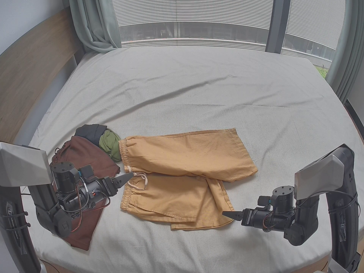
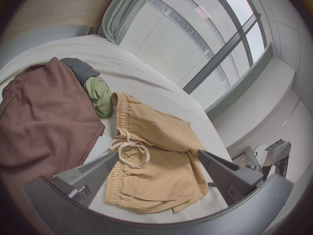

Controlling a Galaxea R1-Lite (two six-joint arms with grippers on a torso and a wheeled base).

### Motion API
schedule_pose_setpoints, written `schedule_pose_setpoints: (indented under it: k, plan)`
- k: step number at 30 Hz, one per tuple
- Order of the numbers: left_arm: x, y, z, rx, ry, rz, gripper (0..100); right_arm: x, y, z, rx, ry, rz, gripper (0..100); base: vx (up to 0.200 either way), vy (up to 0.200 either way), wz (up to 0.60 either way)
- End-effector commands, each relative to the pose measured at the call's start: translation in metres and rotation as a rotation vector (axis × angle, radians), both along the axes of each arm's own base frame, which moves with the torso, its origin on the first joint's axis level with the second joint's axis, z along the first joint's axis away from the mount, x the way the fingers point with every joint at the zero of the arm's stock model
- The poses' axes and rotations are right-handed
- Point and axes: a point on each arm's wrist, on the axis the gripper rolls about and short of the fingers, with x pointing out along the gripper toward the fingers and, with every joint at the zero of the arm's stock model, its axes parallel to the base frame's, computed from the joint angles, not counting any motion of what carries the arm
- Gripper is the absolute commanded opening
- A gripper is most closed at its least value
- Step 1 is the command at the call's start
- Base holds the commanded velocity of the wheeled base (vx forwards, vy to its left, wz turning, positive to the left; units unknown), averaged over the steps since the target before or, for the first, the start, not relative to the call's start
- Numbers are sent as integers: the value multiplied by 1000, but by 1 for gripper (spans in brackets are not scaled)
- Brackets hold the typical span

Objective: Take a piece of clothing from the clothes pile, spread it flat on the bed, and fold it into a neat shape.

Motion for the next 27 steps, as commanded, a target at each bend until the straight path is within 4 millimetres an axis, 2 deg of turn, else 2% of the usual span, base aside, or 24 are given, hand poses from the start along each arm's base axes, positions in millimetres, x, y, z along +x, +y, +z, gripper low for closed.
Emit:
schedule_pose_setpoints:
  k: [1, 3, 4, 20, 24, 27]
  plan:
    - [0, 0, 0, 0, 1, 0, 100, 1, 1, 0, 0, -6, -1, 100, 0, 0, 0]
    - [0, 0, -1, 1, 1, 0, 100, 1, 1, -1, 0, -4, -2, 100, 0, 0, 0]
    - [0, 0, 0, 1, 0, 0, 100, 1, 2, -1, 0, -4, -1, 0, 0, 0, 0]
    - [0, 0, 0, 0, -3, 0, 100, 0, 1, -1, -3, 0, -4, 0, 0, 0, 0]
    - [0, 0, 0, 0, -3, 0, 100, 5, -4, 4, 0, -21, -29, 0, 0, 0, 0]
    - [0, 0, 0, 0, -3, 0, 100, 12, -18, 10, 5, -47, -76, 0, 0, 0, 0]
